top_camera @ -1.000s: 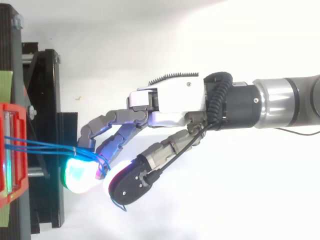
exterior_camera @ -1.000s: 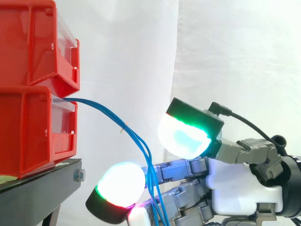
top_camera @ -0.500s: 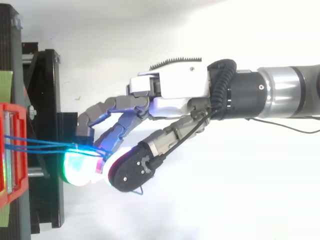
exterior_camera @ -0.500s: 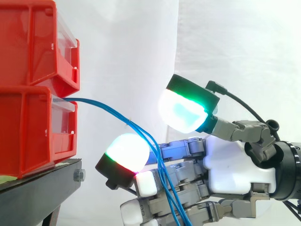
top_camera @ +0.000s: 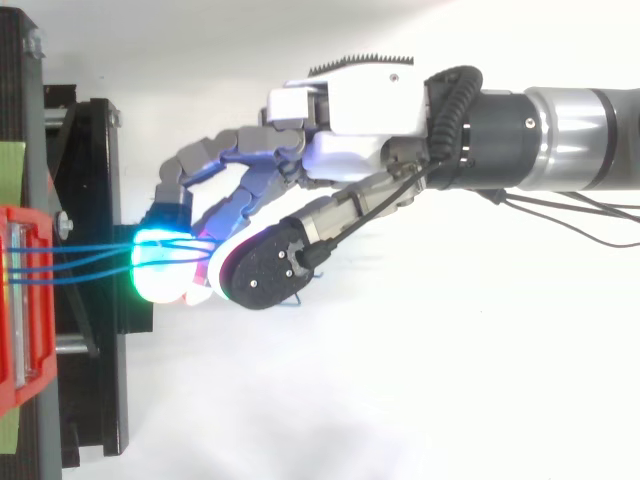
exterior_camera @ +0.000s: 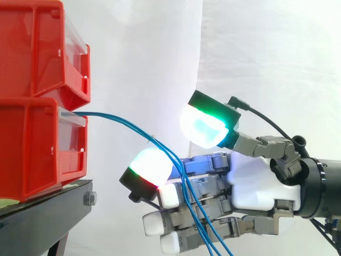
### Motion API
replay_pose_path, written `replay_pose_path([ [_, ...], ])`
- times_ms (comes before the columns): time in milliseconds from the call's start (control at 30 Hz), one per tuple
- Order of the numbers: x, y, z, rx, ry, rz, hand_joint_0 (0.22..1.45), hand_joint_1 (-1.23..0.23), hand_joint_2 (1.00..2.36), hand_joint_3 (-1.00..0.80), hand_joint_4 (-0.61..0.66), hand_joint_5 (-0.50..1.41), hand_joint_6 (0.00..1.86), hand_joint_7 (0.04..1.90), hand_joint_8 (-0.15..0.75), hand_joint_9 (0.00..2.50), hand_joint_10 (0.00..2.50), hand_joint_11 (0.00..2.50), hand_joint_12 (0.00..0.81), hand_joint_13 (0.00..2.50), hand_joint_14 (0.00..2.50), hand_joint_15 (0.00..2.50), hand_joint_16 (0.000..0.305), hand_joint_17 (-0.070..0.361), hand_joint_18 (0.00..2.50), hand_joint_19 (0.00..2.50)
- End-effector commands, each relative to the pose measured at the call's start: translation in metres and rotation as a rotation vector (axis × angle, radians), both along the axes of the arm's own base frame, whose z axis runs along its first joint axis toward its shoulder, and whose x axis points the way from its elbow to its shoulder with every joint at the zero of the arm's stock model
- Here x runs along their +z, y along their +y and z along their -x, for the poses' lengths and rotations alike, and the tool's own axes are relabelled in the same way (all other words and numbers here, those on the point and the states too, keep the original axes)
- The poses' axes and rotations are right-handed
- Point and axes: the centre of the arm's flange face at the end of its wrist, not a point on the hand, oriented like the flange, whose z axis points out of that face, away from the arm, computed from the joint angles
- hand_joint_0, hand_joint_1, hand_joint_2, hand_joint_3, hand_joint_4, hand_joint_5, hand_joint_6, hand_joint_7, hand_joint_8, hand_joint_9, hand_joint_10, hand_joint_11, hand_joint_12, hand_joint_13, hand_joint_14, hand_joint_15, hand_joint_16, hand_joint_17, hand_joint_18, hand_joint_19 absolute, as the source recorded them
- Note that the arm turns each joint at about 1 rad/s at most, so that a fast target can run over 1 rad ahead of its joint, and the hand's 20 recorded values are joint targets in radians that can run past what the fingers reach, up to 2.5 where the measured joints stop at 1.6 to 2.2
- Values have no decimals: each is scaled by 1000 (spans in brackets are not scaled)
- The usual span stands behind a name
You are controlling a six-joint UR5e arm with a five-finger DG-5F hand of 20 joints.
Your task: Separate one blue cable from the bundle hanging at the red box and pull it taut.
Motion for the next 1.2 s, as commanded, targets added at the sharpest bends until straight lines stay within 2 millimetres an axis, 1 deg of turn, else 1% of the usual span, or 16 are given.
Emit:
replay_pose_path([
  [0,2,-5,-1,-10,-17,31,660,-680,1013,-347,202,-130,503,1095,288,856,13,430,296,664,12,320,29,65,538,271],
  [133,4,-1,-2,-11,-31,62,664,-673,1013,-348,194,-124,503,1132,290,865,13,444,297,679,12,331,29,64,556,273],
  [233,3,0,-3,-11,-34,73,670,-569,1012,-360,188,-122,503,1146,293,881,14,451,295,694,13,342,28,64,563,280],
  [267,3,0,-3,-11,-34,73,668,-538,1011,-366,203,-122,503,1133,290,890,14,453,298,702,13,343,28,64,563,277],
  [467,2,-2,-2,-14,-32,75,672,-479,1012,-358,244,-113,504,1108,298,934,14,440,304,735,13,346,29,65,582,277],
  [600,2,0,-2,-11,-32,75,672,-482,1016,-302,273,-103,504,1100,309,967,14,445,307,747,13,352,30,66,602,277],
  [633,3,0,-2,-11,-34,75,672,-485,1016,-288,262,-102,504,1103,309,971,16,445,306,753,13,354,29,66,603,278],
  [700,3,0,-3,-11,-37,74,680,-514,1019,-202,221,-94,504,1133,314,1015,14,453,309,774,13,361,29,66,622,280],
  [800,4,-2,-4,-16,-49,74,689,-541,1019,-164,202,-93,504,1137,315,1019,14,461,310,777,14,363,29,66,622,280],
  [900,8,-8,-5,-34,-79,75,681,-544,1019,-212,215,-91,504,1129,317,1019,16,454,312,784,13,359,29,66,634,275],
  [1167,9,-6,-6,-35,-84,93,660,-513,1016,-302,224,-88,504,1149,327,1069,15,465,311,816,14,370,29,66,670,267],
])
